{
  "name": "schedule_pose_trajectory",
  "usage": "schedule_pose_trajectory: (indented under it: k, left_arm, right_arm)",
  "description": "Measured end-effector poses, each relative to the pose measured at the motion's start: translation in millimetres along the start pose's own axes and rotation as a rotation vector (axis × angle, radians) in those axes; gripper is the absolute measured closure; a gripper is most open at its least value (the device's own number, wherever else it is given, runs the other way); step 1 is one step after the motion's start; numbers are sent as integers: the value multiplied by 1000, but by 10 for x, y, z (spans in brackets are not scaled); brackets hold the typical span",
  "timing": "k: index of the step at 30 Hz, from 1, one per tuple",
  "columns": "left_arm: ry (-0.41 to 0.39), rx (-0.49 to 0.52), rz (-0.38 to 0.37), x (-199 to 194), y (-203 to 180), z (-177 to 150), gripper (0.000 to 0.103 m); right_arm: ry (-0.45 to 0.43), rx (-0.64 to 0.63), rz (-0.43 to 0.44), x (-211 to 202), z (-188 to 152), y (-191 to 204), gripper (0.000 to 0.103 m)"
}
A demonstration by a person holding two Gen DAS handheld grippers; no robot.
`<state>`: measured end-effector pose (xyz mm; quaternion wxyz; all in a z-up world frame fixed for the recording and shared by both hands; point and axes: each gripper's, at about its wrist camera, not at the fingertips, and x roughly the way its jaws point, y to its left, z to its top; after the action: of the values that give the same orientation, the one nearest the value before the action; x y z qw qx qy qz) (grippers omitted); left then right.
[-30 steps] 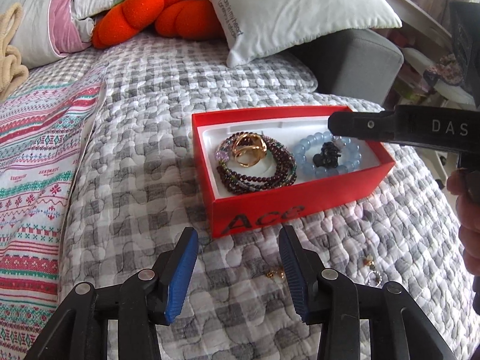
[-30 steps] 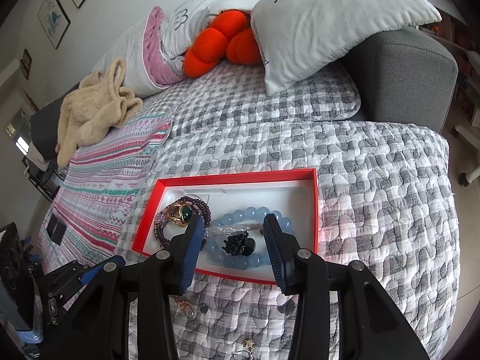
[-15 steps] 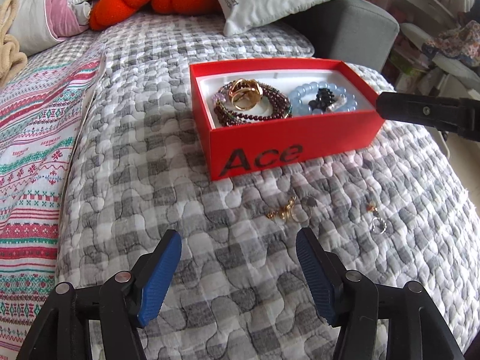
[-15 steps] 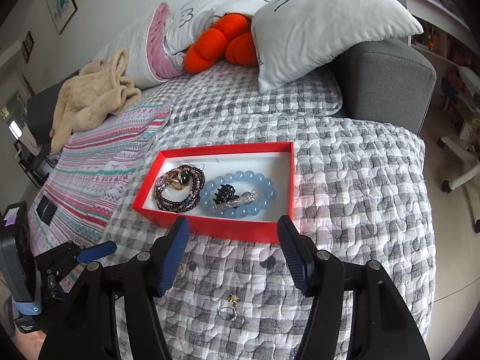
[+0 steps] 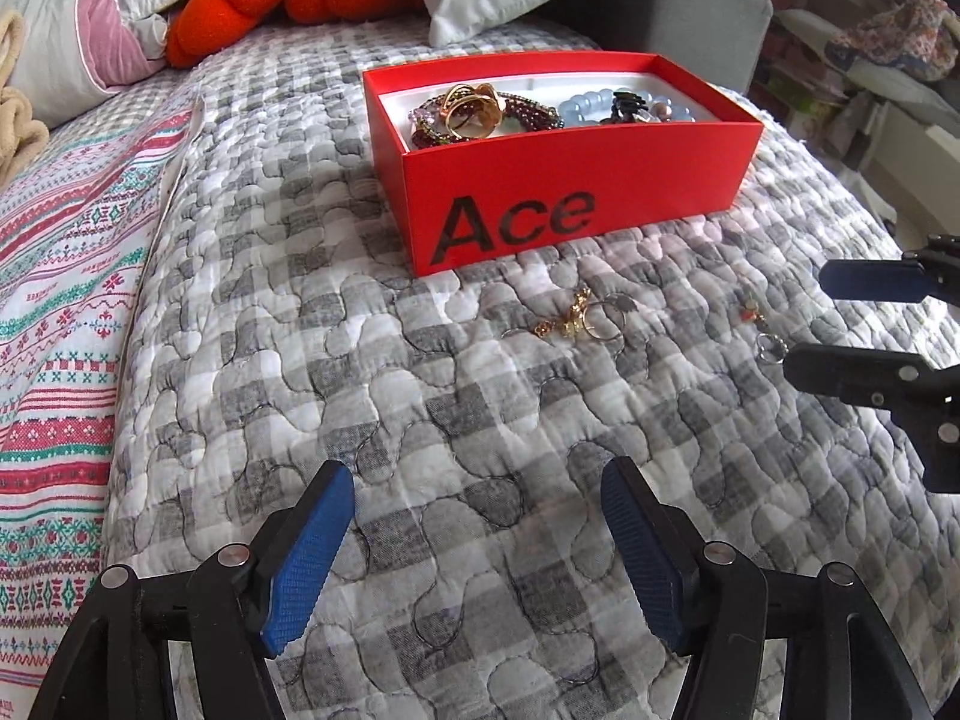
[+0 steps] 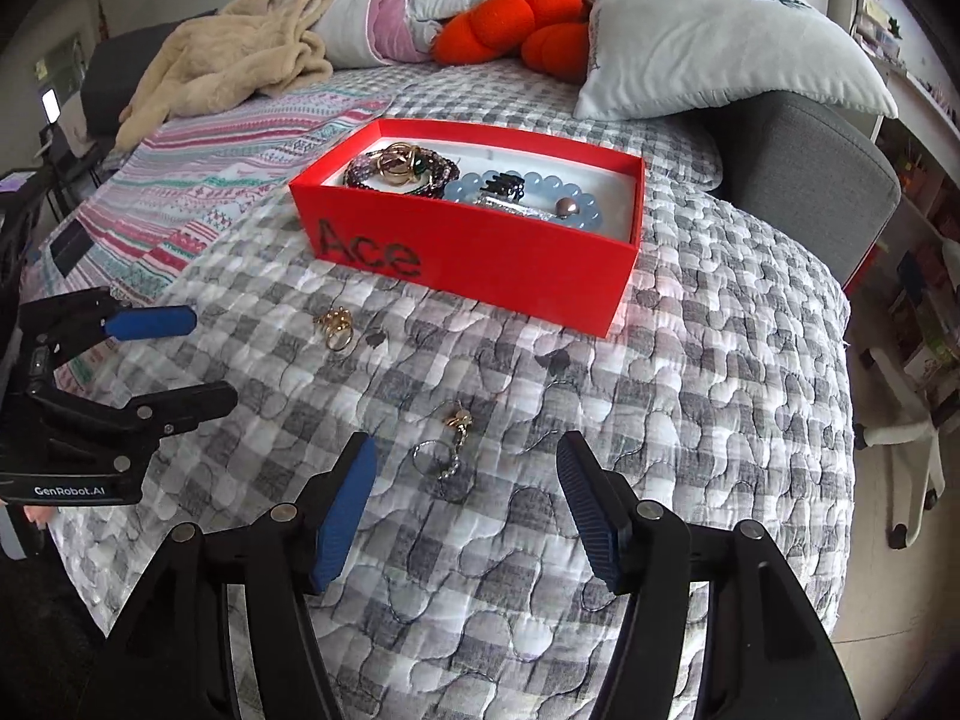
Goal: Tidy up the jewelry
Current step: 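Move the right tool to the silver ring on the quilt and grasp it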
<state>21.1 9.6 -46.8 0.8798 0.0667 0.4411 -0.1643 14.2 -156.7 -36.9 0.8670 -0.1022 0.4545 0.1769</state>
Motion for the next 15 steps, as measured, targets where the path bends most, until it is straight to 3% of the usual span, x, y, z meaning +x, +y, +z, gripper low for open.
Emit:
schedule_pose_trajectory:
  k: [6, 11, 13, 15]
  left_arm:
    - [6, 5, -7, -17, 2, -2, 31]
    - [7, -4, -20, -13, -1, 23, 31]
    - [7, -9, -25, -5, 3, 38, 31]
    - [7, -14, -35, -1, 5, 53, 32]
  right_arm:
    - [2, -76, 5, 85, -137, 67, 38]
    - [-1, -68, 25, 90, -132, 47, 39]
    - [-3, -62, 45, 97, -115, 49, 54]
    - [1, -48, 70, 110, -85, 55, 58]
